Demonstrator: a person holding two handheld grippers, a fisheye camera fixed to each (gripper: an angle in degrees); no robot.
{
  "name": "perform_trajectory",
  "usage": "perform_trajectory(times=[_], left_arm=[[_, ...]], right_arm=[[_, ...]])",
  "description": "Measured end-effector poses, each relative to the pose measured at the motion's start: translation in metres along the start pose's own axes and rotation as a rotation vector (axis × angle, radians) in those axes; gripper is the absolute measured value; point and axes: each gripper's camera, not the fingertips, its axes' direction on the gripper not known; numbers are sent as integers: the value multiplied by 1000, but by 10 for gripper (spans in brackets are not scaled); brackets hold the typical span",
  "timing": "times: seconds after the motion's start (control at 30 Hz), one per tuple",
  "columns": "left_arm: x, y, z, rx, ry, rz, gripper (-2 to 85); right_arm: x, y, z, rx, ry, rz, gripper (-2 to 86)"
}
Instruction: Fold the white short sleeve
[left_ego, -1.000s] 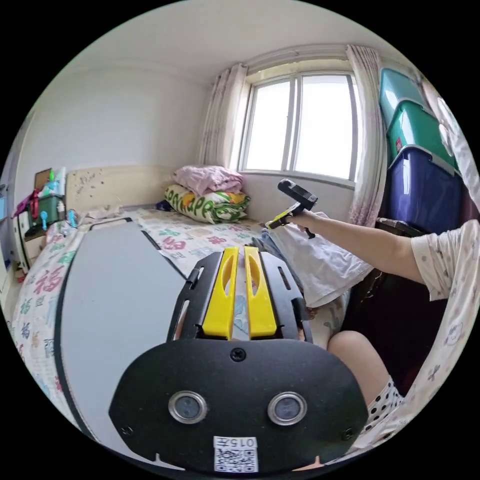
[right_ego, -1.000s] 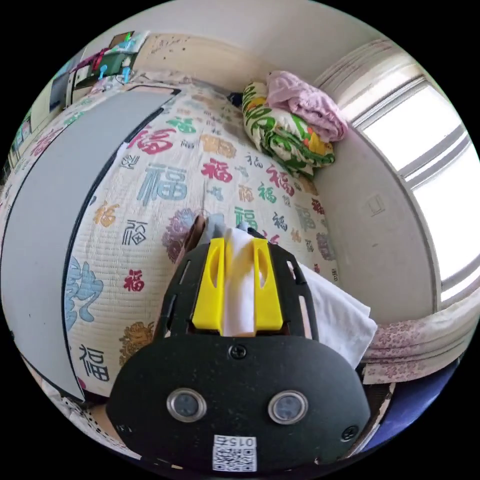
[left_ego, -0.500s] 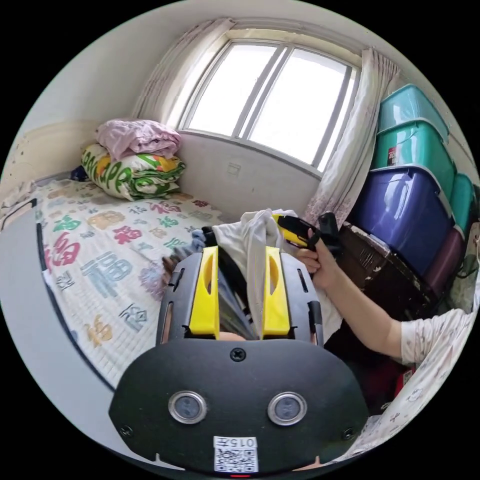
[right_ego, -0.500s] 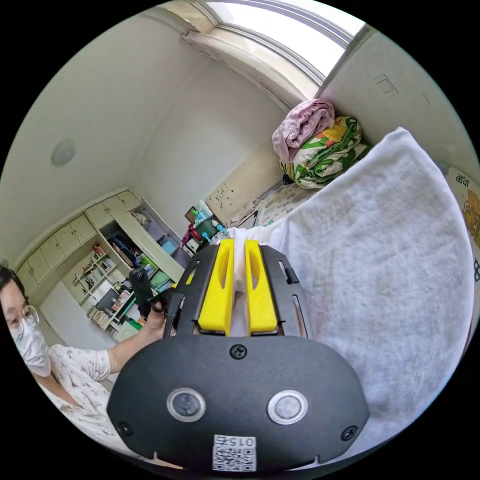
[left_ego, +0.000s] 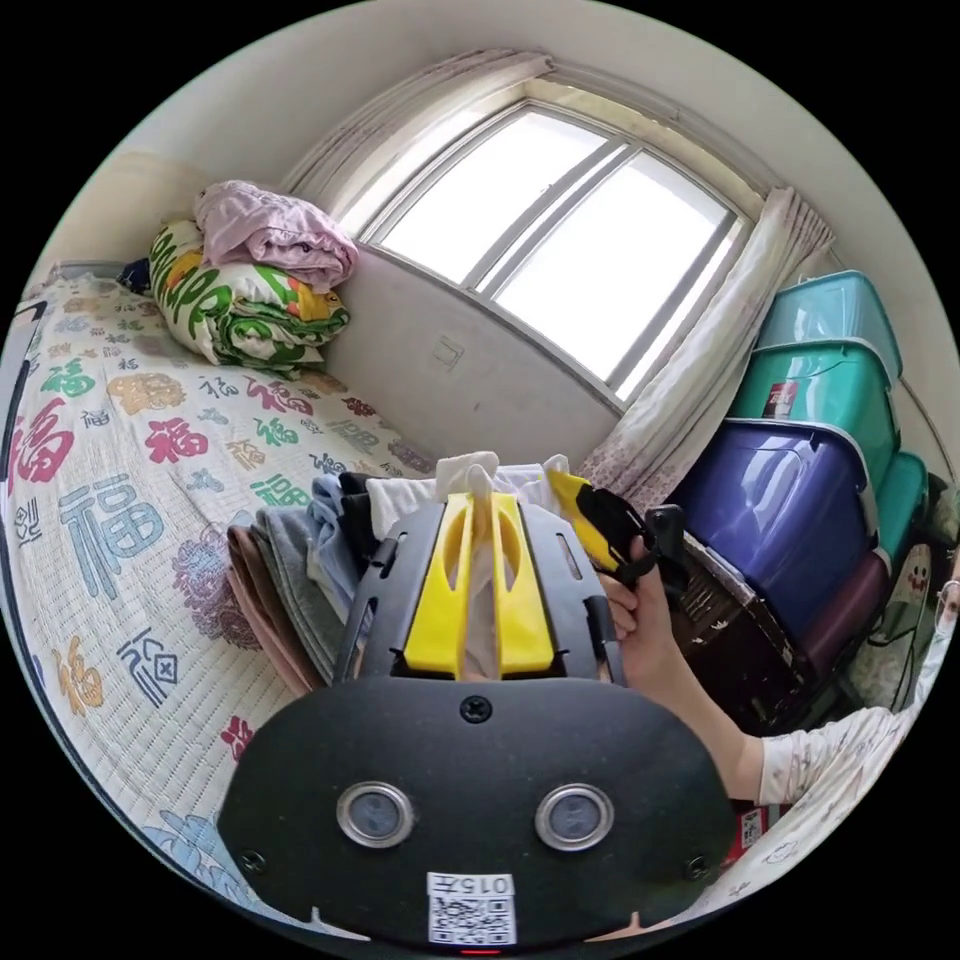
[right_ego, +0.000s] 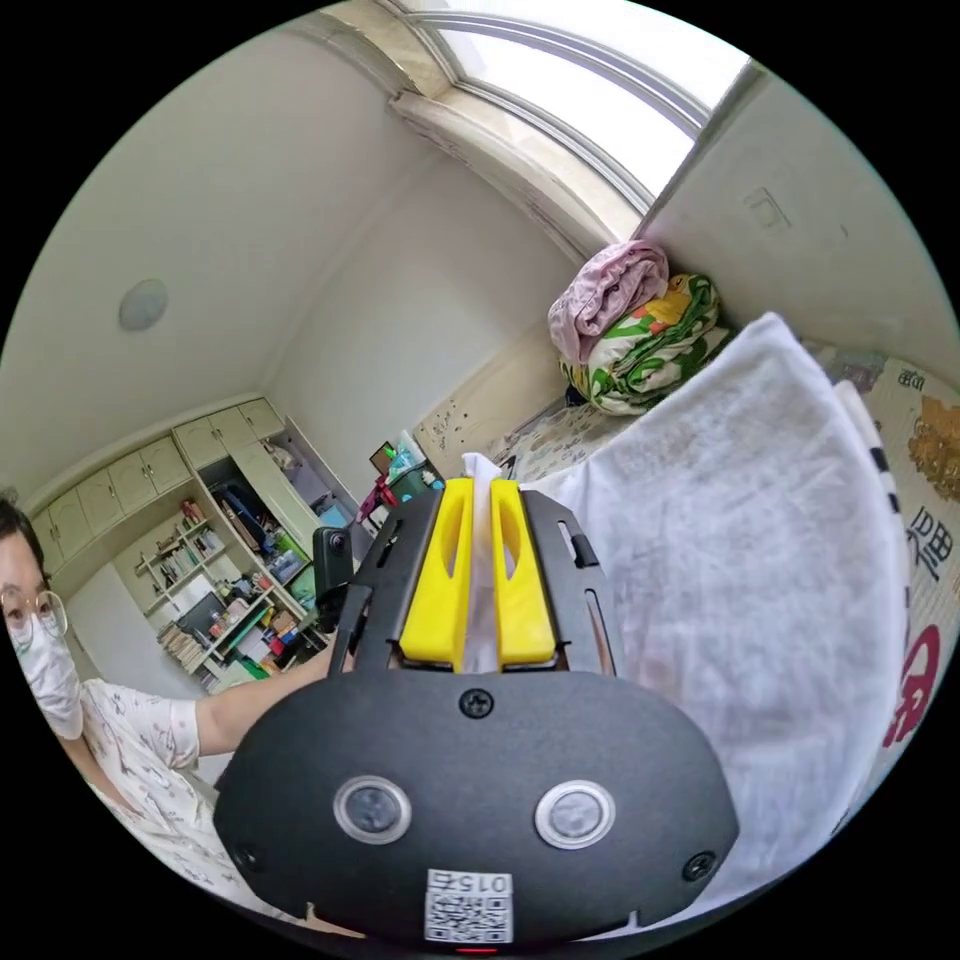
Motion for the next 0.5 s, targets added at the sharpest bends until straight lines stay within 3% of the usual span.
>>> perform_trajectory(times=[0.13,0.3,0.5], left_arm=[[40,32,-59,72,-186,70,9],[88,76,-118,107,-177,104,5],[192,143,-303,296,-252,304,7]], right_arm=[[-70,2,-48,61,99,-138,24],[-140,0,-105,151,123,-225,24],[-228,7,-171,218,139,-419,30]])
